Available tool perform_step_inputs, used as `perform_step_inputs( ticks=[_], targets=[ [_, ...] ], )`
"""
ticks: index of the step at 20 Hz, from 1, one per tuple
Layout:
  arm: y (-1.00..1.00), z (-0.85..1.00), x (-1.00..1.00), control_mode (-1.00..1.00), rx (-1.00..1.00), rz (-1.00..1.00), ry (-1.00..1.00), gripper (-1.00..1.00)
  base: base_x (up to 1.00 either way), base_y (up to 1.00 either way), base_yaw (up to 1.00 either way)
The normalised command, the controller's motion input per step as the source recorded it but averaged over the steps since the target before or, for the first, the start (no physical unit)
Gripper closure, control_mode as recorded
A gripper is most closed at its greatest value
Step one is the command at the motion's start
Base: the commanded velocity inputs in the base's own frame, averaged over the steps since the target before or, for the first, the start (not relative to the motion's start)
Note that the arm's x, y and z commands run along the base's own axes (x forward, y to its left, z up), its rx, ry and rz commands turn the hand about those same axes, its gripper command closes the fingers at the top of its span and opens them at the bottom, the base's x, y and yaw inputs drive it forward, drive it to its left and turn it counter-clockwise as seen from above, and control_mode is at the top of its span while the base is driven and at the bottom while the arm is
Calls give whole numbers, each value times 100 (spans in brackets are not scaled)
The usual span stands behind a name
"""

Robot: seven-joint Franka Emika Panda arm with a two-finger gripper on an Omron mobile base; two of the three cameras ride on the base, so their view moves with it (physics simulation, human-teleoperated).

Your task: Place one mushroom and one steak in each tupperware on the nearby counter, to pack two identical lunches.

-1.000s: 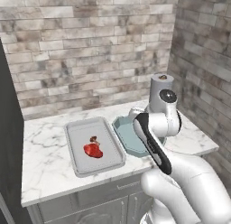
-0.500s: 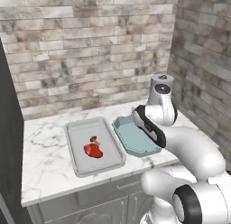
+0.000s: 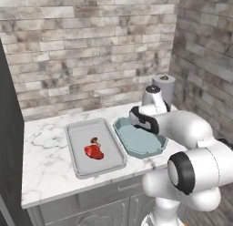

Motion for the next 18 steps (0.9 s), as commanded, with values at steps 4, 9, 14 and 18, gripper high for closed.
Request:
perform_step_inputs(
  ticks=[4, 9, 14, 18],
  targets=[
    [0, -51, 1, -100, -3, 0, 0, 100, 0, 0, 0],
    [0, -4, 23, -100, 0, 0, 3, 100, 0, 0, 0],
    [8, -4, 46, -100, 0, 0, 8, -100, 0, 0, 0],
    [18, -19, 50, -100, 0, 0, 10, -100, 0, 0, 0]
  ],
)
